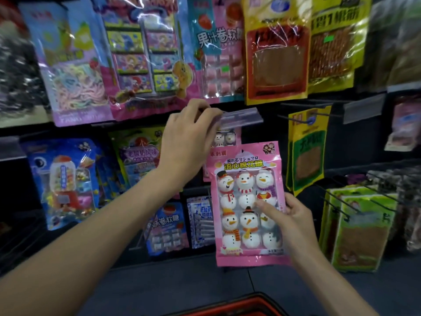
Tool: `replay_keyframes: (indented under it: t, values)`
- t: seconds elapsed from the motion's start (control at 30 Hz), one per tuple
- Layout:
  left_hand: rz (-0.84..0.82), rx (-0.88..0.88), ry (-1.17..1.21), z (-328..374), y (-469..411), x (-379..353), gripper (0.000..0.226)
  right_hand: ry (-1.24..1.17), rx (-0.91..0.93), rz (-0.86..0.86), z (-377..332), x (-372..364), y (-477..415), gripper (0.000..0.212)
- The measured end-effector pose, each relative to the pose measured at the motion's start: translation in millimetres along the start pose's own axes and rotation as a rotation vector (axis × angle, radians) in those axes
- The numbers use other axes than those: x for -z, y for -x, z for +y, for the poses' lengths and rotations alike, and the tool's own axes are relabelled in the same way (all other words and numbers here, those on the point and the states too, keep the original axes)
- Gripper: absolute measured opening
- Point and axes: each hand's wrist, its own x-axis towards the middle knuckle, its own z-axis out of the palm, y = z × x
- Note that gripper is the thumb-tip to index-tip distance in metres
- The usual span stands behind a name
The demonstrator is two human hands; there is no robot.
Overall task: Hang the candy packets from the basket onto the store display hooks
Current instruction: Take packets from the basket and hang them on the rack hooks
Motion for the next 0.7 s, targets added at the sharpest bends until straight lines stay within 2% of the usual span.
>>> replay_keyframes:
  t: [0.1,0.2,0.27,0.37,0.53,0.7]
  values:
    - [-0.077,0.092,0.153,-2.0,-8.4,2.1,0.027,0.006,0.027,0.0,-1.1,-1.1,-3.9,0.024]
    - [-0.187,0.387,0.488,0.8,-10.6,3.7,0.02,0.003,0.054,-0.009,-2.3,-2.8,-7.8,0.023]
    - [-0.191,0.499,0.614,2.4,-11.4,5.3,0.019,-0.004,0.068,-0.01,-3.7,-4.5,-10.5,0.023]
    - [-0.183,0.57,0.743,2.6,-13.7,8.6,0.017,-0.002,0.087,-0.007,-4.6,-7.4,-14.0,0.022]
    - [-0.188,0.607,0.745,1.1,-15.6,8.2,0.018,-0.017,0.102,-0.008,-5.2,-12.7,-17.7,0.021]
    - [-0.144,0.647,0.829,1.6,-15.8,11.2,0.009,-0.022,0.134,-0.027,-9.9,-20.3,-26.1,0.022]
